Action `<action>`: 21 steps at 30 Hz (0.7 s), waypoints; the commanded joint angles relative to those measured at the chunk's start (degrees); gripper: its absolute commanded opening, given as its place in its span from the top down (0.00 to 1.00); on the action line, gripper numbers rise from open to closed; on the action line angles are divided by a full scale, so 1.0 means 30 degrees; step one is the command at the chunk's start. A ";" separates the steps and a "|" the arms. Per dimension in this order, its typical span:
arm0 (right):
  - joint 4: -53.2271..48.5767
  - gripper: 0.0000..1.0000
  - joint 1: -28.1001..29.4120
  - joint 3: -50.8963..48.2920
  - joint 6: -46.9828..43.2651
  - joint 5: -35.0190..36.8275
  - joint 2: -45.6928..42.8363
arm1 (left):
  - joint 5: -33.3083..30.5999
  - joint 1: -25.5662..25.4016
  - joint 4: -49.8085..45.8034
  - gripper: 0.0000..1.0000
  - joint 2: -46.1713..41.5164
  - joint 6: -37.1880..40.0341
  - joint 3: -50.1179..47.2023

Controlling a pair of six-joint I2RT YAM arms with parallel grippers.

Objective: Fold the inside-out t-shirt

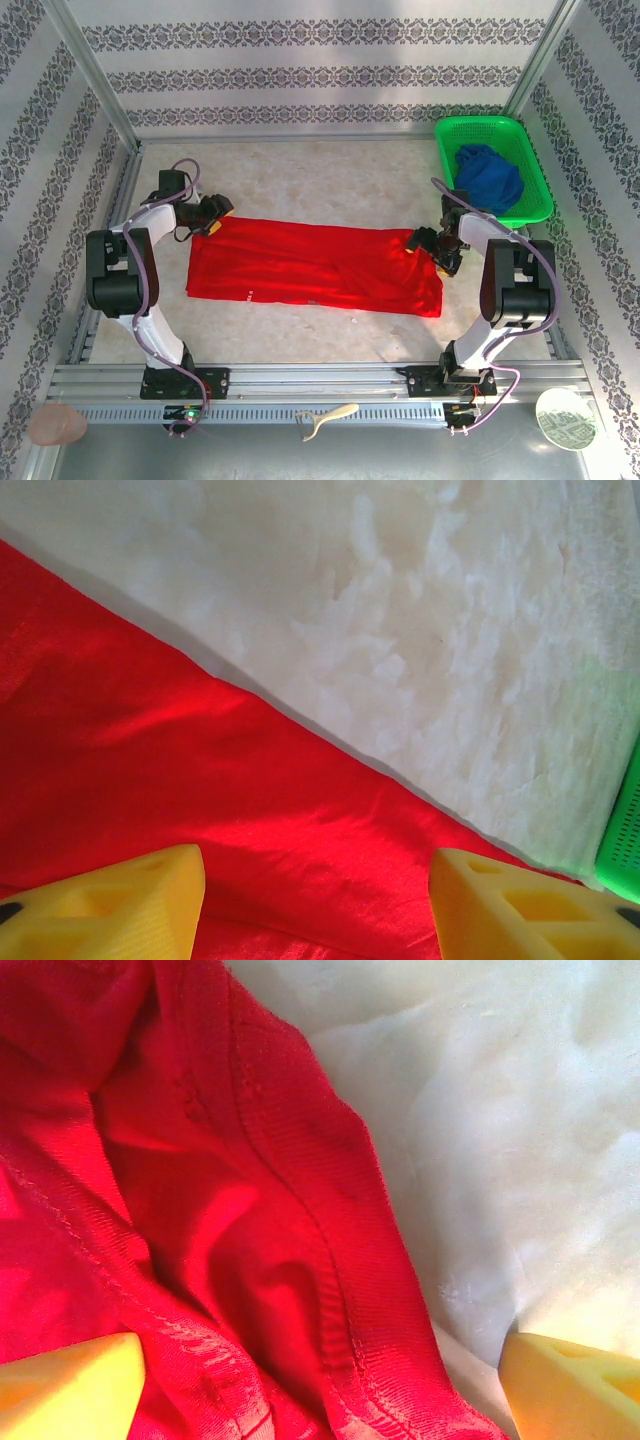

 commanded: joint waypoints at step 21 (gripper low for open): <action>-0.2025 0.13 0.1983 -0.2857 -0.1377 -0.0510 -0.2111 | -0.2799 -0.1415 0.0349 0.39 -0.2972 -0.0661 -0.1732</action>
